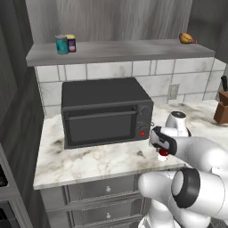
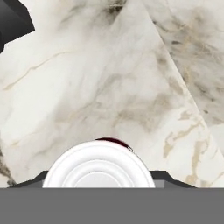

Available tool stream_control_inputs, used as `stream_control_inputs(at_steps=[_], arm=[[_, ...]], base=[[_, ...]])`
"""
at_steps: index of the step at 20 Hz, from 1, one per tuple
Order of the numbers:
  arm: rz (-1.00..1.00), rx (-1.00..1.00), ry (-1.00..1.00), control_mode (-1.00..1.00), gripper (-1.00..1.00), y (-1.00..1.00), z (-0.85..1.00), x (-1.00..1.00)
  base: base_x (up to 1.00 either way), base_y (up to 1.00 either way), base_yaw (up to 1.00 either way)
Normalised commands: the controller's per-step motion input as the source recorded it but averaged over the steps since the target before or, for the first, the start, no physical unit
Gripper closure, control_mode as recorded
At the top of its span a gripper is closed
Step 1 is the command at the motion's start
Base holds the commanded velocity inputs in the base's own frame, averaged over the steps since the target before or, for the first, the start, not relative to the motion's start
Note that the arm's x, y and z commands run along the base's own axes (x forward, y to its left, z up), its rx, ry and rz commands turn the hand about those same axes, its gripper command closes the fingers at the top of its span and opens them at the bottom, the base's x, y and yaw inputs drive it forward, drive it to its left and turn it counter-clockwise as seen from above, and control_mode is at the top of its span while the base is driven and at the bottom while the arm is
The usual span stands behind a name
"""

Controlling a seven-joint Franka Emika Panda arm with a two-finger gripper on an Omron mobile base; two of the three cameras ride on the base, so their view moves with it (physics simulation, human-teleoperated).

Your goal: Pick the cans from the counter and place them in their designated side in the cabinet.

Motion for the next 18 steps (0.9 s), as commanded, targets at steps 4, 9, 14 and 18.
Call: stream_control_inputs(at_steps=[4,9,14,18], arm=[[0.00,0.00,0.00,-1.00,1.00,-0.05,-0.01,0.00],[0.00,0.03,-0.04,-1.00,1.00,-0.04,0.10,-0.01],[0.00,0.02,-0.08,-1.00,1.00,-0.04,0.22,-0.04],[0.02,0.01,-0.12,-1.00,1.00,-0.02,0.26,-0.08]], base=[[0.00,0.00,0.00],[0.00,0.00,0.00],[0.00,0.00,0.00],[0.00,0.00,0.00]])
